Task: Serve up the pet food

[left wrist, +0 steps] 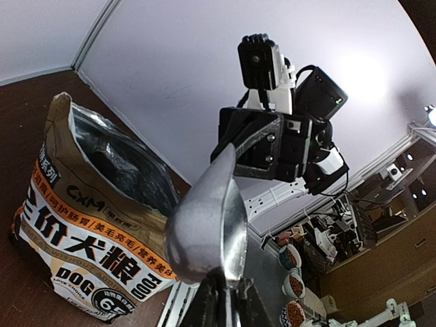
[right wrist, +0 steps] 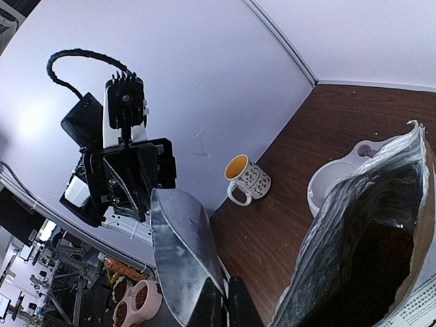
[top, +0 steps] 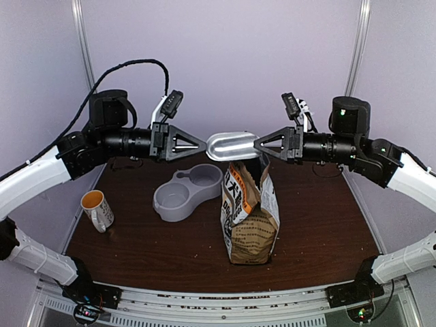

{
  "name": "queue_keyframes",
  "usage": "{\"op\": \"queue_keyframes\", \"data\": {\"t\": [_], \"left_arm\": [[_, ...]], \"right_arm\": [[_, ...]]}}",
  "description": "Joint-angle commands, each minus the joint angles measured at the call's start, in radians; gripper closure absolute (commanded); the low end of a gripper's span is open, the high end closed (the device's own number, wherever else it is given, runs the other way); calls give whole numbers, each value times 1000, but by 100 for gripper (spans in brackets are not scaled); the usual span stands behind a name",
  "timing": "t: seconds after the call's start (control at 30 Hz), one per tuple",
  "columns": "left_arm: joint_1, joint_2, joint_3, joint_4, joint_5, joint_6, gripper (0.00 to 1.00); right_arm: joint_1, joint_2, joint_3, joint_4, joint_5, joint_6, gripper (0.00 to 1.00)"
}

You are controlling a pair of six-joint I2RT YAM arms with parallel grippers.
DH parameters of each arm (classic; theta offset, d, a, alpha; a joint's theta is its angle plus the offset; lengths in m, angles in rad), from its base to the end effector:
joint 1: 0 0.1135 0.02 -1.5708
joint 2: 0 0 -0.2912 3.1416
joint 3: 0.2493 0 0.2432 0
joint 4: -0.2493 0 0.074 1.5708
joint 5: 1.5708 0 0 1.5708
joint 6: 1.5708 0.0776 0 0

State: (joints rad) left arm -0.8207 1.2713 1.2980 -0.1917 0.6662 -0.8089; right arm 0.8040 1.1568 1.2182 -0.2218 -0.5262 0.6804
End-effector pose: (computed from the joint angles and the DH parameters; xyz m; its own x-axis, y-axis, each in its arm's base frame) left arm 0.1703 -0.2531 0.4358 -0.7941 0.0179 -0.6075 0.6029 0.1490 -0.7838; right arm 0.1618 0.2241 0.4319 -0.6943 0.0634 -0.7169 -0.6817 0.2612 0.6834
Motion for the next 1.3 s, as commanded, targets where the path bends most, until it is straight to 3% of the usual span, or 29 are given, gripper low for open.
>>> {"op": "queue_keyframes", "data": {"t": [0.0,0.2,0.47,0.57,0.67,0.83,1.03,1.27], "left_arm": [[3,8,-2,8,-14,10,90],[3,18,4,-2,-14,14,100],[3,19,5,-11,-43,20,100],[3,-10,-7,-2,-101,21,100],[2,-59,-25,6,-184,23,100],[7,-140,-55,2,-285,27,100],[17,-165,-46,-64,-314,22,100],[19,-153,-6,-162,-321,38,100]], "right_arm": [[-6,-1,4,27,-20,-4,100],[-5,-3,12,20,-52,-22,100],[-4,-9,19,-32,-13,-44,100],[-5,-14,23,-60,30,-54,88],[-5,-25,43,-112,98,-80,67],[-5,-32,111,-269,267,-148,48],[10,56,222,-528,484,-185,44],[108,216,377,-708,671,-202,40]]}}
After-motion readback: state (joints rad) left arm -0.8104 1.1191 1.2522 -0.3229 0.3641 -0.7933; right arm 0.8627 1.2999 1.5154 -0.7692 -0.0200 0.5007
